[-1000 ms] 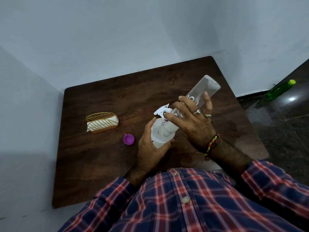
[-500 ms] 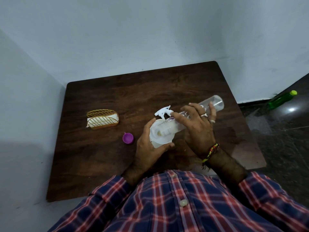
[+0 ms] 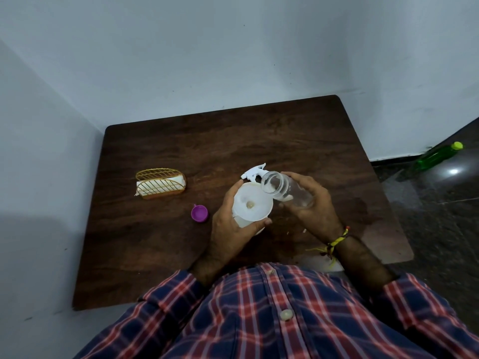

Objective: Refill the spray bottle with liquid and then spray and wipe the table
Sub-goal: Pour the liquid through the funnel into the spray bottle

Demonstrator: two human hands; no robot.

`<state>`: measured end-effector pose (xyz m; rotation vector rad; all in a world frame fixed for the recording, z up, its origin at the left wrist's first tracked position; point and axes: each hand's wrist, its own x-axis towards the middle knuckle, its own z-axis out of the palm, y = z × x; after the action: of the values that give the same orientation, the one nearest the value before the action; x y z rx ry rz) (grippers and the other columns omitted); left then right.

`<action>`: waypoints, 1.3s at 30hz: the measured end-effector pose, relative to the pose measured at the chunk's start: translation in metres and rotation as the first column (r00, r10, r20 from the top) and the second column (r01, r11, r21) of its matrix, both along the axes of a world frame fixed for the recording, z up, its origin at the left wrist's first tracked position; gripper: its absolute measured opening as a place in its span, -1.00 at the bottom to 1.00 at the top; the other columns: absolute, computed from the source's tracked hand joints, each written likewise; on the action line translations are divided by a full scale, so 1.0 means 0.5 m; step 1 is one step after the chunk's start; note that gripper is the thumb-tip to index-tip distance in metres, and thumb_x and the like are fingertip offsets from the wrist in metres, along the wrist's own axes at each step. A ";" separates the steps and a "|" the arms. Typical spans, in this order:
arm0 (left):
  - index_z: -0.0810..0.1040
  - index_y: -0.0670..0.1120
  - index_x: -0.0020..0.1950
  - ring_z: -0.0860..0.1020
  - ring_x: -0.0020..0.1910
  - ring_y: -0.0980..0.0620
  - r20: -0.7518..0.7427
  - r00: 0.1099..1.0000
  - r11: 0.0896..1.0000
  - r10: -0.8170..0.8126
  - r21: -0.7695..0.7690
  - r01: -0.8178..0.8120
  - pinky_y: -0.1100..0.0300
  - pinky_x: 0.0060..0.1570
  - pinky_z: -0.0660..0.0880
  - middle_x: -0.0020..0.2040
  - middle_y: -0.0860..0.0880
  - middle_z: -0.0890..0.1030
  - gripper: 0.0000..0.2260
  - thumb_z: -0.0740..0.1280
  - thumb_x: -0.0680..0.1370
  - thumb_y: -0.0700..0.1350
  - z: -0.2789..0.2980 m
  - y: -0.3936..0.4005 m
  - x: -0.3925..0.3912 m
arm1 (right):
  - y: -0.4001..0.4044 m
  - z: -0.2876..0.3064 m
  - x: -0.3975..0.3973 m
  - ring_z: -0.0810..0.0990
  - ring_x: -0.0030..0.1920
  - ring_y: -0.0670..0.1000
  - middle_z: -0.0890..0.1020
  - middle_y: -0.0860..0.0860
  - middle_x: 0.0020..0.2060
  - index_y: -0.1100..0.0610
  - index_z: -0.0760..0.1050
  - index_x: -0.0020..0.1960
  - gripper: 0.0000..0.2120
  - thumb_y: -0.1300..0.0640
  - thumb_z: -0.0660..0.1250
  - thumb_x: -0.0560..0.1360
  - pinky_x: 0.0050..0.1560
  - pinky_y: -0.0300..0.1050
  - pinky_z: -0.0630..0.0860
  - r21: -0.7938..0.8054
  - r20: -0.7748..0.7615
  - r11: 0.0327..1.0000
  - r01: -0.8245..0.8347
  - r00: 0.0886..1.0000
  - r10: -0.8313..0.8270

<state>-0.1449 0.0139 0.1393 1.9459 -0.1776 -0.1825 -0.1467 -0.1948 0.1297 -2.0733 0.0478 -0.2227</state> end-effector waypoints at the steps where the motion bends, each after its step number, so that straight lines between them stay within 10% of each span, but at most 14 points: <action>1: 0.27 0.08 0.46 0.36 0.27 0.48 0.003 1.000 1.000 0.005 -0.005 -0.005 0.51 0.24 0.33 0.20 0.50 0.39 -0.18 0.61 0.30 -0.02 0.001 0.000 0.000 | -0.003 -0.001 -0.001 0.58 0.21 0.04 0.63 -0.11 0.20 -0.08 0.54 0.33 -0.35 0.20 0.60 0.28 0.23 0.21 0.52 0.017 -0.007 1.000 -0.003 1.000 0.004; 15: 0.31 -0.02 0.47 0.38 0.29 0.41 0.056 0.998 0.999 0.041 0.011 -0.041 0.42 0.26 0.39 0.27 0.39 0.39 -0.18 0.62 0.29 -0.03 0.008 -0.002 0.002 | -0.014 0.011 -0.003 0.55 0.17 -0.02 0.62 -0.10 0.17 -0.08 0.54 0.34 -0.36 0.22 0.57 0.30 0.22 0.04 0.48 -0.171 0.059 0.985 -0.027 0.998 0.038; 24: 0.27 0.05 0.49 0.31 0.27 0.50 0.041 0.996 0.996 0.079 0.036 -0.081 0.55 0.22 0.31 0.30 0.42 0.33 -0.15 0.62 0.29 0.02 0.011 -0.004 0.008 | -0.020 0.017 -0.013 0.64 0.13 -0.12 0.67 -0.03 0.13 0.15 0.52 0.26 -0.46 0.32 0.59 0.34 0.14 -0.27 0.55 0.227 -0.053 0.972 0.056 0.998 -0.045; 39: 0.37 -0.02 0.43 0.39 0.32 0.29 0.075 0.991 0.992 0.110 0.057 -0.115 0.48 0.17 0.38 0.35 0.16 0.47 -0.21 0.61 0.28 0.05 0.016 0.009 0.018 | -0.021 0.021 -0.017 0.66 0.11 -0.01 0.68 0.01 0.09 0.17 0.54 0.22 -0.51 0.32 0.59 0.34 0.10 -0.24 0.59 0.323 -0.054 0.938 0.129 0.992 -0.117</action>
<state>-0.1356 0.0186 0.1471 2.0186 -0.1101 -0.0441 -0.1554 -0.2052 0.1400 -1.7442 0.2220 -0.2387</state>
